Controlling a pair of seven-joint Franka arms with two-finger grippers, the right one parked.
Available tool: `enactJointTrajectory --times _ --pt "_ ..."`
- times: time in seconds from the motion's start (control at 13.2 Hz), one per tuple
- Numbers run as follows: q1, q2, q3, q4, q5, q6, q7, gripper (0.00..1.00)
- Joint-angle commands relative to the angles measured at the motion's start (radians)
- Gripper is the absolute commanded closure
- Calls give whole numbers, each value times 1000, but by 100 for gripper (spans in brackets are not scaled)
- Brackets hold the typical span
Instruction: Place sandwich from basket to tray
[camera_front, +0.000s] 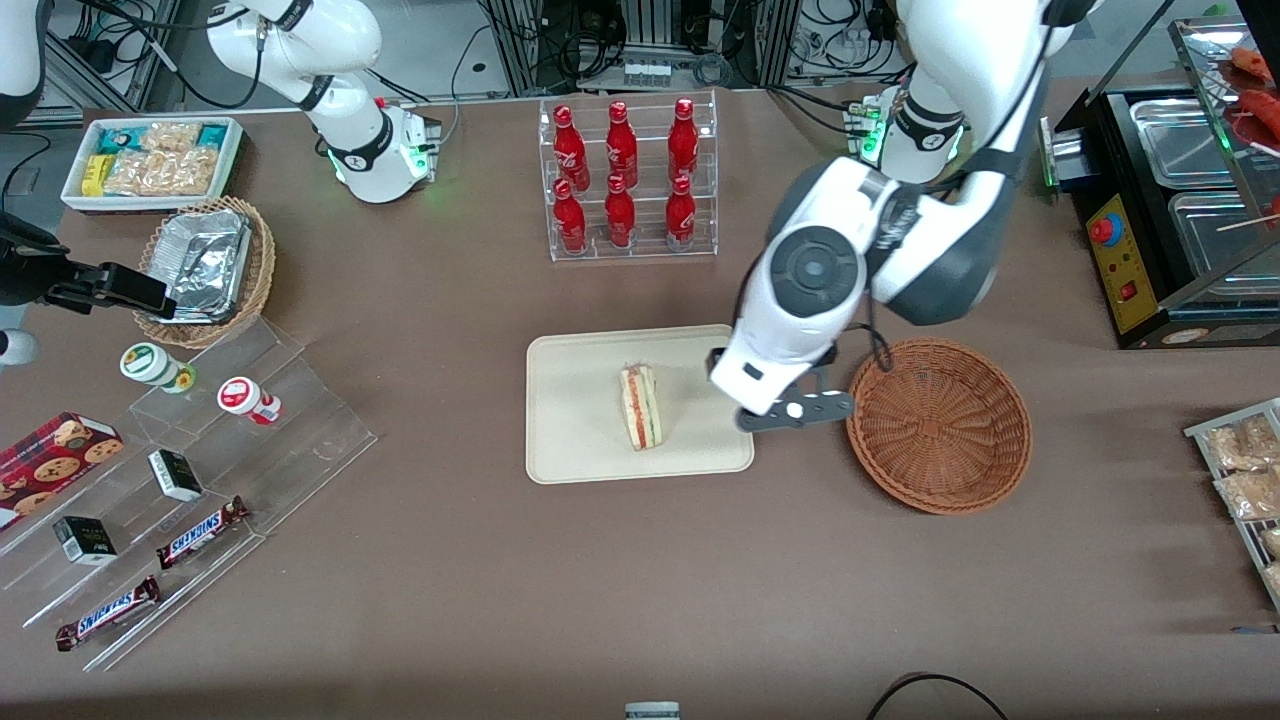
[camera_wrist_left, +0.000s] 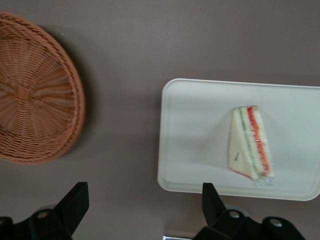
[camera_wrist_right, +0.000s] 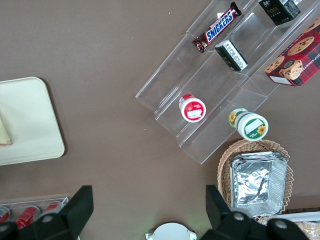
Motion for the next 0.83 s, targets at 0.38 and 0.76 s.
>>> enactJointTrajectory --times 0.38,0.76 --pt "210 -283 -25 -282 -14 -38 289 0" --pt "420 -374 -140 -294 -5 -159 421 0"
